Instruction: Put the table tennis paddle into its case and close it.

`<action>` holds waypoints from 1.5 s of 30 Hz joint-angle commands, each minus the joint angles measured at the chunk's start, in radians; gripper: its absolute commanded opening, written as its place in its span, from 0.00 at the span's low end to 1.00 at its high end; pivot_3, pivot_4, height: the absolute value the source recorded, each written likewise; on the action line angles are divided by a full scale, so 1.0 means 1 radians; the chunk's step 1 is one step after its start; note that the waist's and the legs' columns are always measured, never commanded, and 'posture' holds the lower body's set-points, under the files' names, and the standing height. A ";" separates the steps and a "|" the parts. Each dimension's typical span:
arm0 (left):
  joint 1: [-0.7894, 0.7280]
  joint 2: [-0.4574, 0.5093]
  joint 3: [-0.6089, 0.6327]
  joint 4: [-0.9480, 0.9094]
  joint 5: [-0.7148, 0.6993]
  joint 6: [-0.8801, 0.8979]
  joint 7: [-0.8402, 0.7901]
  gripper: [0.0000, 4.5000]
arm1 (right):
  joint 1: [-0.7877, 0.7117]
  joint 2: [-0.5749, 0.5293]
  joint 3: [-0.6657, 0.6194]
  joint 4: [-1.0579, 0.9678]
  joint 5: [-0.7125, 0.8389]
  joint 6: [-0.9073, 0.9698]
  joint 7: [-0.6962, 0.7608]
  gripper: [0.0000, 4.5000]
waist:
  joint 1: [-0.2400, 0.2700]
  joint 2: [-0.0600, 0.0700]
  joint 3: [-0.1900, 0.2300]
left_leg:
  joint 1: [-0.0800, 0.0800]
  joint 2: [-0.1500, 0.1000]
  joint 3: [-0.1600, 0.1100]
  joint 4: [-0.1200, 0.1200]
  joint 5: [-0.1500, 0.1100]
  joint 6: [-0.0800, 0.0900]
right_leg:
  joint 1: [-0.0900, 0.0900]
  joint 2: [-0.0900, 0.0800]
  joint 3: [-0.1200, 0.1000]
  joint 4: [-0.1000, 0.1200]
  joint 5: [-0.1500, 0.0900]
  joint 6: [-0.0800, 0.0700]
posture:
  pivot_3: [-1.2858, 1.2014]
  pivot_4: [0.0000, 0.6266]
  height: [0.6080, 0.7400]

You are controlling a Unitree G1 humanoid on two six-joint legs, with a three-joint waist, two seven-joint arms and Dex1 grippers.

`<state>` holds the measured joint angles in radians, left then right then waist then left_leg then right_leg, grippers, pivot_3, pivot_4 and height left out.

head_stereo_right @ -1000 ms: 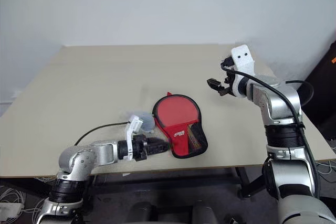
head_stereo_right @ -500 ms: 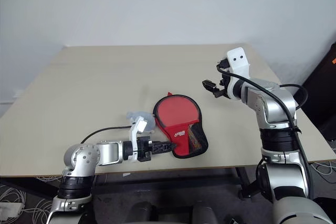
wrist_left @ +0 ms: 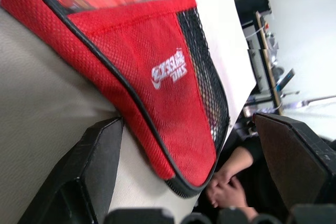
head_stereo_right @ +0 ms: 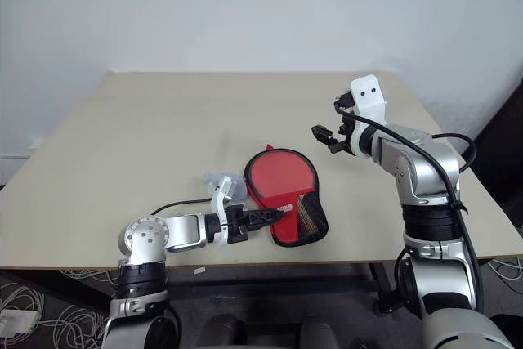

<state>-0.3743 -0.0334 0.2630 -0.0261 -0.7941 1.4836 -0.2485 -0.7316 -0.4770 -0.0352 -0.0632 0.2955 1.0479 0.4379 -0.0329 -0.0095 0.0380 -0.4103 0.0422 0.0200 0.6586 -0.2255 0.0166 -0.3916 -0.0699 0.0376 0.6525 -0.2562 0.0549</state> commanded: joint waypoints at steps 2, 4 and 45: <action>-0.020 -0.033 0.028 0.077 0.032 0.014 0.050 0.93 | -0.015 0.009 -0.022 -0.047 0.013 0.000 -0.013 1.00 | 0.009 0.000 0.000 | 0.000 0.000 0.000 0.000 0.000 0.000 | 0.000 0.000 0.000 0.000 0.000 0.000 | 0.52 0.00 1.00; -0.028 -0.043 0.041 0.095 0.035 0.017 0.057 0.93 | -0.014 0.013 -0.020 -0.050 0.013 0.002 -0.015 1.00 | 0.012 0.000 0.000 | 0.000 -0.001 0.000 0.001 0.000 0.000 | 0.001 0.000 0.000 -0.001 0.000 0.000 | 0.52 0.00 1.00; -0.113 0.129 -0.148 0.304 0.075 0.072 -0.141 0.23 | -0.036 0.082 -0.013 -0.087 0.078 0.059 -0.027 1.00 | 0.010 0.001 0.000 | -0.001 -0.003 -0.003 -0.001 -0.001 0.001 | 0.000 0.000 0.001 -0.002 -0.001 0.001 | 0.52 0.00 1.00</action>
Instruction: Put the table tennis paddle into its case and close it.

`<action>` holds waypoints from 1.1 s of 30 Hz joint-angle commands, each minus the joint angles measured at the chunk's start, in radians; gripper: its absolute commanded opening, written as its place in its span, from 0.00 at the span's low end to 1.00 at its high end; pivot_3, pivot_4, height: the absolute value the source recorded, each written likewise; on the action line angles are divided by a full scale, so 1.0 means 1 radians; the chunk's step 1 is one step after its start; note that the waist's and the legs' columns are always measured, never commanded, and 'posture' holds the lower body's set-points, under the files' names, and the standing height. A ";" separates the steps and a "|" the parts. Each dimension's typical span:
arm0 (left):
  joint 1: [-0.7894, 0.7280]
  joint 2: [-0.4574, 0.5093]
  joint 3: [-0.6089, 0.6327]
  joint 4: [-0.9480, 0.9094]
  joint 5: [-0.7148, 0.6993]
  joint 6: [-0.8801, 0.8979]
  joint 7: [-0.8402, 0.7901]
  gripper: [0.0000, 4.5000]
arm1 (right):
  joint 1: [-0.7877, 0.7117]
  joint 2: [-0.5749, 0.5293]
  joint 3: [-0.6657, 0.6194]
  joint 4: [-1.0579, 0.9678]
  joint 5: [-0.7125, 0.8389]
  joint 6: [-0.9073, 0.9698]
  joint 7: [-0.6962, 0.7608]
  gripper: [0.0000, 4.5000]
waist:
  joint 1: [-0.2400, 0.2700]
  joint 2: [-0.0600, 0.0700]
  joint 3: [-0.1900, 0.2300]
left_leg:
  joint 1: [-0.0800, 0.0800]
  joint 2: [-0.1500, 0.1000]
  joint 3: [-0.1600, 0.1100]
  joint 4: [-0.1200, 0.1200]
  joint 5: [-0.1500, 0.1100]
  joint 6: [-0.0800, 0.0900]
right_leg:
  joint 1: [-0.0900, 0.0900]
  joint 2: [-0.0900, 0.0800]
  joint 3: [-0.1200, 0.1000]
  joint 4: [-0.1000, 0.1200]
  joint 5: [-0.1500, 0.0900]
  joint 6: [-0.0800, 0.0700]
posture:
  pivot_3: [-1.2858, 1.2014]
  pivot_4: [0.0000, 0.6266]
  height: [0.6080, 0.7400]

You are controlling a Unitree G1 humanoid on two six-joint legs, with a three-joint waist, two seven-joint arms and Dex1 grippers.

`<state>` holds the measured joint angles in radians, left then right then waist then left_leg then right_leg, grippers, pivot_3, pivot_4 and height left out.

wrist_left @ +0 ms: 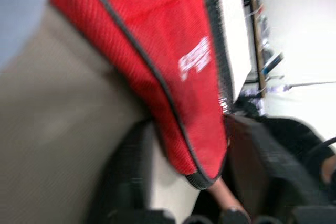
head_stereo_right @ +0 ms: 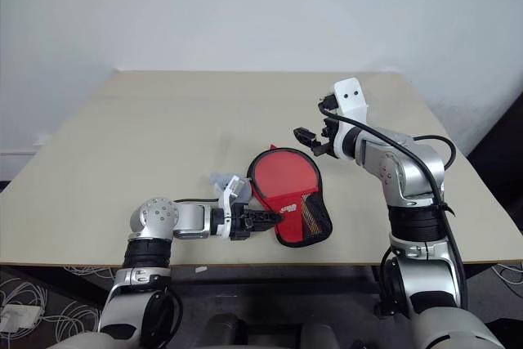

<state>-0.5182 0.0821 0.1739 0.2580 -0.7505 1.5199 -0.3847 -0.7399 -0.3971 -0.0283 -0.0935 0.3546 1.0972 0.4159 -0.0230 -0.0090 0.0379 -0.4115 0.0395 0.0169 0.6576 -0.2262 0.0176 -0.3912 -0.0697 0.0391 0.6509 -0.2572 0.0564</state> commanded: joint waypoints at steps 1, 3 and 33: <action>0.034 0.019 -0.064 0.022 0.036 0.037 -0.007 0.15 | -0.027 0.003 -0.020 -0.060 0.022 0.014 -0.006 1.00 | 0.000 0.000 0.000 | 0.000 0.000 0.000 0.000 0.000 0.000 | 0.000 0.000 0.000 0.000 0.000 0.000 | 0.52 0.00 1.00; 0.048 0.040 -0.098 0.015 0.047 0.036 -0.015 0.01 | -0.027 0.009 -0.019 -0.070 0.030 0.026 -0.007 1.00 | 0.000 0.003 -0.002 | 0.001 0.000 0.000 0.000 0.000 0.000 | 0.001 0.000 0.000 0.000 0.000 0.000 | 0.52 0.00 1.00; 0.134 0.294 -0.326 -0.326 -0.342 0.095 -0.076 0.01 | -0.124 0.029 0.056 0.034 0.013 -0.032 0.019 1.00 | -0.025 0.008 -0.005 | 0.000 0.001 0.001 -0.010 0.000 0.000 | -0.002 0.001 0.001 -0.007 0.000 0.000 | 0.52 0.00 1.00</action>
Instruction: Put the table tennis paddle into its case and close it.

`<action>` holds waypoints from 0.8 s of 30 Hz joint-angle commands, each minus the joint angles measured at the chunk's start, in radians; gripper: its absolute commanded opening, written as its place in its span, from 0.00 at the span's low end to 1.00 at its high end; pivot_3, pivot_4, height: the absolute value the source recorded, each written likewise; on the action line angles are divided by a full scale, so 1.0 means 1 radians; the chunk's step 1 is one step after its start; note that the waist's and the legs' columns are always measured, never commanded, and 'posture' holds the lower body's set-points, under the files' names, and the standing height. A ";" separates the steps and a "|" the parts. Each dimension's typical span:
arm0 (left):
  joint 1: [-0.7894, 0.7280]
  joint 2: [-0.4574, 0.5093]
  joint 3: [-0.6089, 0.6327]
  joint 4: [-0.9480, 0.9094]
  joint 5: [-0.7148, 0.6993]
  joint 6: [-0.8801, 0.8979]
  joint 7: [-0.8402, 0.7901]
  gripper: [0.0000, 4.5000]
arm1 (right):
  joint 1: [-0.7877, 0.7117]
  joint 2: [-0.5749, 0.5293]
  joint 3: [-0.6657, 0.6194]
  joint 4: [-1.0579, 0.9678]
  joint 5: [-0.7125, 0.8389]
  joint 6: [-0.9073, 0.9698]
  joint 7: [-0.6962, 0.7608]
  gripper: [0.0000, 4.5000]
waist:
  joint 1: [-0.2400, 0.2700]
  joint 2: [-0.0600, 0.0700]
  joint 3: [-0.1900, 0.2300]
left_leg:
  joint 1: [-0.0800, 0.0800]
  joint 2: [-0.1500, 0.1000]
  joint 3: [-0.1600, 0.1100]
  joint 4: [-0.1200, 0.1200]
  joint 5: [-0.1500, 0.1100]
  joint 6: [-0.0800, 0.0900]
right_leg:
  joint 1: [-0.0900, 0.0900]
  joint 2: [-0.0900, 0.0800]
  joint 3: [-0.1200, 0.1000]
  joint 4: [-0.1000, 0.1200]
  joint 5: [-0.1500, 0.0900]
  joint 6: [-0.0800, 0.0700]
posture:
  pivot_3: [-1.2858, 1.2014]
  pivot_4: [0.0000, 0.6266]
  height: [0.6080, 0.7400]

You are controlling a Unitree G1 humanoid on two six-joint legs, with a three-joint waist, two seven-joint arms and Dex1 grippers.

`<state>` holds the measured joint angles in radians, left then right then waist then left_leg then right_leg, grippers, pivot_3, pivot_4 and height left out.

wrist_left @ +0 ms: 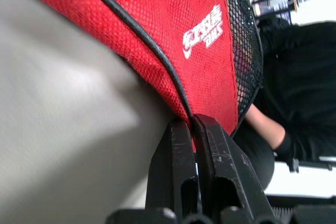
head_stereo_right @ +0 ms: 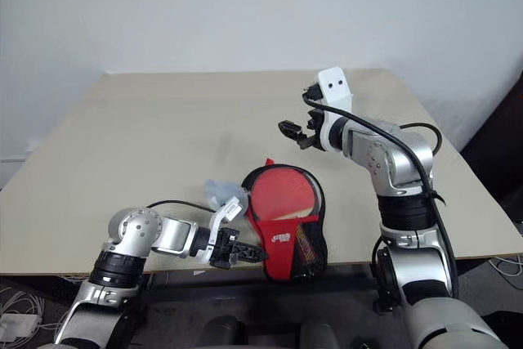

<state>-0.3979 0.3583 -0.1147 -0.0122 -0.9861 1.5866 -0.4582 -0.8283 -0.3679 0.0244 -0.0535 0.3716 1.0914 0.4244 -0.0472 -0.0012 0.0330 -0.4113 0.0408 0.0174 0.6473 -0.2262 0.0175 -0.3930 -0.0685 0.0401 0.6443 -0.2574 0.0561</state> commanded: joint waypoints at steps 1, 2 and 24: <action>0.017 0.027 -0.042 -0.066 -0.132 0.028 0.004 0.01 | -0.038 0.004 0.010 0.000 -0.007 -0.029 0.010 1.00 | 0.000 0.000 0.000 | 0.000 0.000 0.000 0.000 0.000 0.000 | 0.000 0.000 0.000 0.000 0.000 0.000 | 0.52 0.00 1.00; 0.021 0.036 -0.046 -0.074 -0.153 0.028 0.013 0.01 | -0.041 0.011 0.022 0.005 -0.011 -0.036 0.012 1.00 | 0.000 0.000 0.000 | 0.000 0.000 0.000 0.000 0.000 0.000 | 0.000 0.000 0.000 0.000 0.000 0.000 | 0.52 0.00 1.00; 0.034 -0.005 0.094 -0.067 -0.291 0.022 0.210 0.44 | -0.053 0.134 0.036 0.052 -0.012 -0.041 -0.021 1.00 | 0.000 0.000 0.000 | 0.000 0.000 0.000 0.001 0.000 0.000 | 0.000 0.000 0.000 0.000 0.000 0.000 | 0.52 0.00 1.00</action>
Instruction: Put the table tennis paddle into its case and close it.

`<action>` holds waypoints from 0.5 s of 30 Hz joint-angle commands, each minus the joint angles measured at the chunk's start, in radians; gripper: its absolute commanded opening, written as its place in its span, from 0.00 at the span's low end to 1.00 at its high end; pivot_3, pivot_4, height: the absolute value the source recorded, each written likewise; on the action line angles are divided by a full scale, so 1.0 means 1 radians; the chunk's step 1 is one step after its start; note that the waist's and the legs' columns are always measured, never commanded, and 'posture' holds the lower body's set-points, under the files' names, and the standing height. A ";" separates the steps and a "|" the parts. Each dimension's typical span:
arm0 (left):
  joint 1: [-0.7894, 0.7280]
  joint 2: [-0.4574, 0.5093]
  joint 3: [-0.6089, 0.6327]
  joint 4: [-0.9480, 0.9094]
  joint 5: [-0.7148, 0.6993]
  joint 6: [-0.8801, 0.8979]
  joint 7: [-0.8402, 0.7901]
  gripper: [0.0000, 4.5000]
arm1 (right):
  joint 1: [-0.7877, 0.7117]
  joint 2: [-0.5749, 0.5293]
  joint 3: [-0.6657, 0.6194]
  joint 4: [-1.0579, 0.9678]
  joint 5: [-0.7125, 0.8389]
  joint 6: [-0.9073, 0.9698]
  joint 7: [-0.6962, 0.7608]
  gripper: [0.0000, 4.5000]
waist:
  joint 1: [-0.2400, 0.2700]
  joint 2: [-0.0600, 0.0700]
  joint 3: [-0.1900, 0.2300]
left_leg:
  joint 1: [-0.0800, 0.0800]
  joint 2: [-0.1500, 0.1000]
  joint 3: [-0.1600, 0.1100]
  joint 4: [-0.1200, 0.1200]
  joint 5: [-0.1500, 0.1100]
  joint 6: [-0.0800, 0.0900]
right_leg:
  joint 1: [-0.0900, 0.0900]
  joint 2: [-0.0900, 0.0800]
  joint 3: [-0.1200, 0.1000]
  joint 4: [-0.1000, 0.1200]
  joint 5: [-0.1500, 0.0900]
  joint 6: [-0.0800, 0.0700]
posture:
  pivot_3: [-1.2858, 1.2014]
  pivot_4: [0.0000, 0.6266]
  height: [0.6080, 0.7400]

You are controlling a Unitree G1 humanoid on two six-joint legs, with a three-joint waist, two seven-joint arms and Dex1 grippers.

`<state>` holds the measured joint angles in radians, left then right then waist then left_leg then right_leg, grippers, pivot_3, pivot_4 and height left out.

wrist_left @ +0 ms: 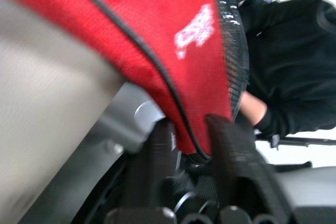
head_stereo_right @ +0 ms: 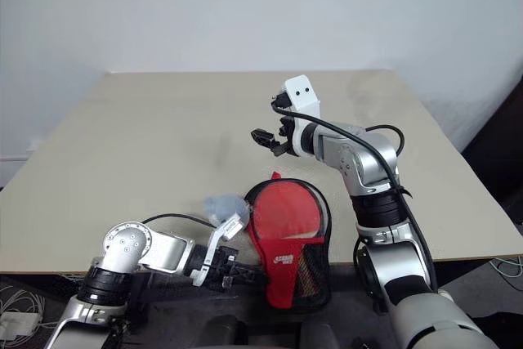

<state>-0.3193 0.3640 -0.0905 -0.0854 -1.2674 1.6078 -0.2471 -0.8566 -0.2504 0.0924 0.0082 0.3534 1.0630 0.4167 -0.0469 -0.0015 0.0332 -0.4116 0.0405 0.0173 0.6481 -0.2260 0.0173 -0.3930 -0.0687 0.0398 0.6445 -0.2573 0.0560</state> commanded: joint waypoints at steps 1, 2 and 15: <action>-0.049 0.006 0.085 0.016 0.009 -0.011 -0.012 0.52 | -0.028 0.028 -0.036 0.001 0.007 -0.016 -0.019 1.00 | -0.001 0.000 0.000 | 0.000 0.000 0.000 0.000 0.000 0.000 | 0.000 0.000 0.000 0.000 0.000 0.000 | 0.52 0.00 1.00; -0.052 0.019 0.103 0.022 0.023 -0.023 -0.022 0.59 | -0.032 0.038 -0.038 0.011 0.006 -0.019 -0.024 1.00 | -0.001 0.000 0.000 | 0.000 0.000 0.000 0.000 0.000 0.000 | 0.000 0.000 0.000 0.000 0.000 0.000 | 0.52 0.00 1.00; -0.120 0.098 0.368 0.001 -0.002 -0.102 -0.068 0.99 | -0.055 0.070 -0.038 0.076 -0.002 -0.044 -0.019 1.00 | -0.002 0.000 0.000 | 0.000 0.000 0.000 -0.001 0.000 0.000 | 0.000 0.000 0.000 0.000 0.000 0.000 | 0.52 0.00 1.00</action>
<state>-0.3923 0.4479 0.2225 -0.0655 -1.2553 1.5483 -0.3073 -0.8776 -0.1789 0.0727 0.1021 0.3519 1.0426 0.3958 -0.0493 -0.0015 0.0333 -0.4117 0.0408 0.0174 0.6473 -0.2259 0.0171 -0.3934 -0.0685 0.0397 0.6444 -0.2572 0.0559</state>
